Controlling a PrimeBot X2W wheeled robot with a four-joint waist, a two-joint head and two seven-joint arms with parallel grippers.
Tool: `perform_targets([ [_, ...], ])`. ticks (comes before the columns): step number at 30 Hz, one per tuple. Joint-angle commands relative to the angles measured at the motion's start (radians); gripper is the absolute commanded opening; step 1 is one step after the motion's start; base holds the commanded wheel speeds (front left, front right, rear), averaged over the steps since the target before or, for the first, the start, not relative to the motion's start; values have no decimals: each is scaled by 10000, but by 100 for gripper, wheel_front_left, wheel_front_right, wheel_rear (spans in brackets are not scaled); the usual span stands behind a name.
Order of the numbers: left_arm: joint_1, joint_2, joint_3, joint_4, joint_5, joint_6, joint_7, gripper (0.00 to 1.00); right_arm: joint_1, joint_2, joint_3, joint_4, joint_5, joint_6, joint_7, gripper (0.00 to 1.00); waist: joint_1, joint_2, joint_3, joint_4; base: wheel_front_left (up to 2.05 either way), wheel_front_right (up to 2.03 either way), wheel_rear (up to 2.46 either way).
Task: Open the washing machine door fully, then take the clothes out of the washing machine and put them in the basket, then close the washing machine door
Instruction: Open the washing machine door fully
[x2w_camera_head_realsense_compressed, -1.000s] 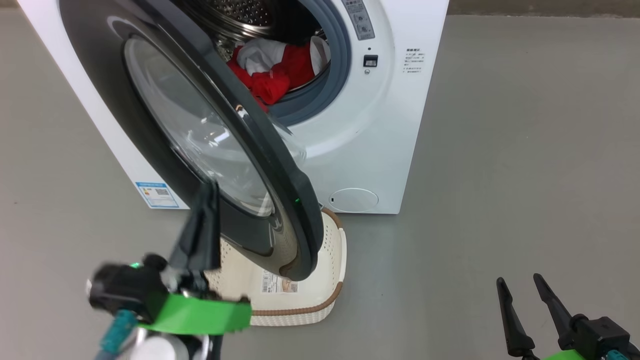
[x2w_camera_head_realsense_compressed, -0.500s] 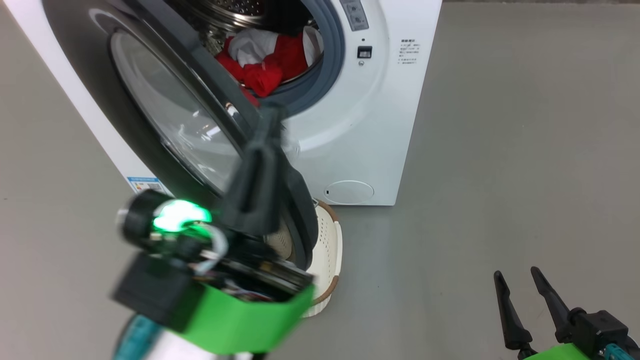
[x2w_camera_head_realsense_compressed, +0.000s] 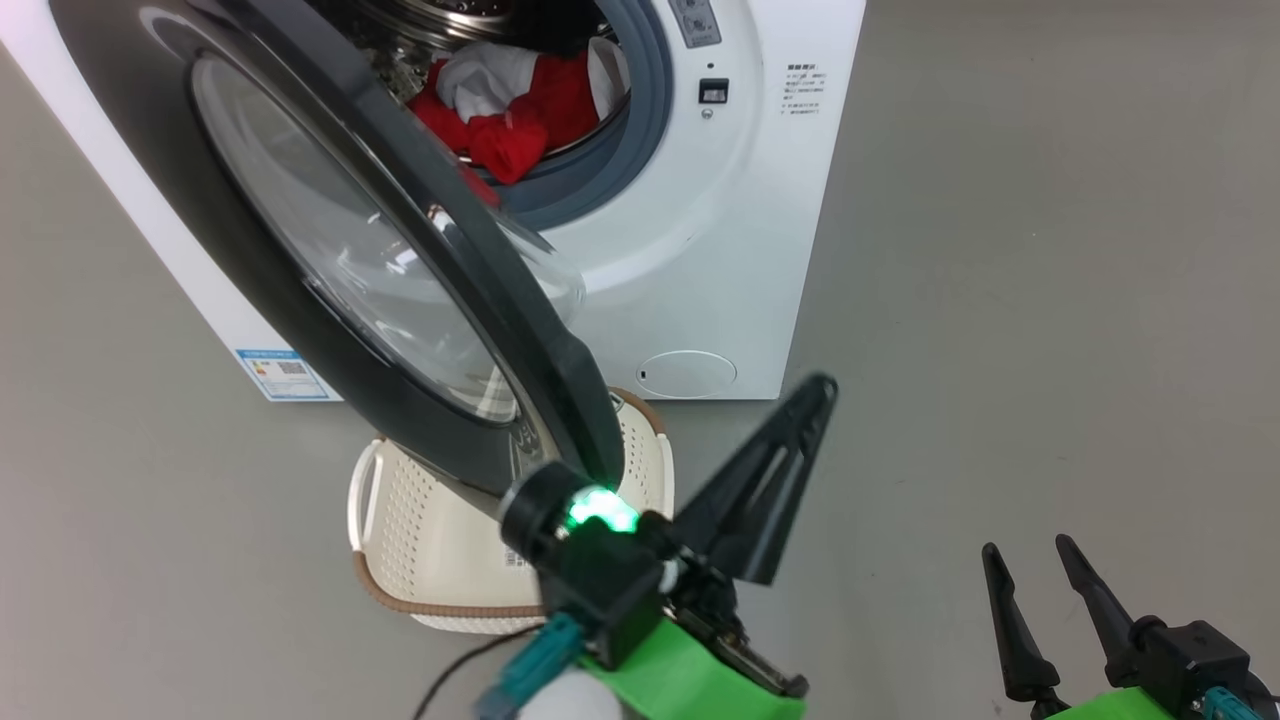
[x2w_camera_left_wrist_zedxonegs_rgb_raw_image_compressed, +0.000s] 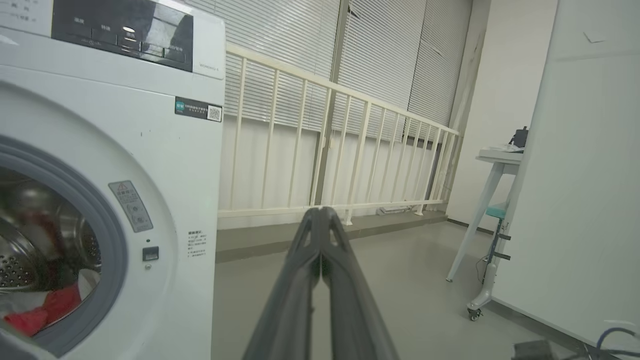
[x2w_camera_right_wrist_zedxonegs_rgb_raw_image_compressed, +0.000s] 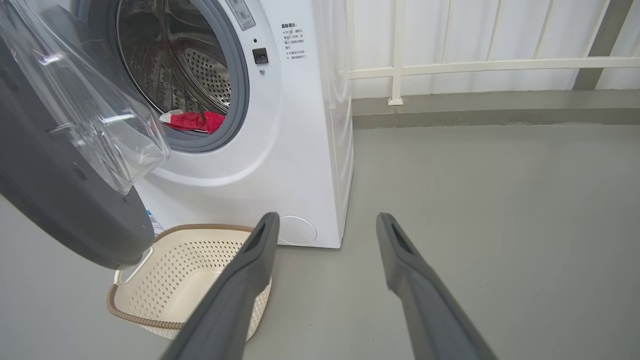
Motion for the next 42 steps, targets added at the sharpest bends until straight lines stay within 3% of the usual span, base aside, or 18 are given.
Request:
perform_targets([
  [1, -368, 74, 33, 101, -211, 161, 0, 0, -377, -135, 257, -181, 150, 63, -65, 100, 0, 0, 9, -10, 0, 0, 0],
  [8, -384, 74, -428, 1454, -965, 479, -8, 0, -409, -135, 239, -195, 191, 63, -65, 100, 0, 0, 85, 27, 0, 0, 0],
  [19, -779, 74, -18, 3471, -1500, 830, -43, 0, -491, -135, 239, -94, 280, 63, -65, 100, 0, 0, 129, 61, 0, 0, 0],
  [42, -714, 74, 974, 4122, -1781, 909, -48, 0, -629, -135, 136, -58, 455, 63, -65, 100, 0, 0, 272, 128, 0, 0, 0],
])
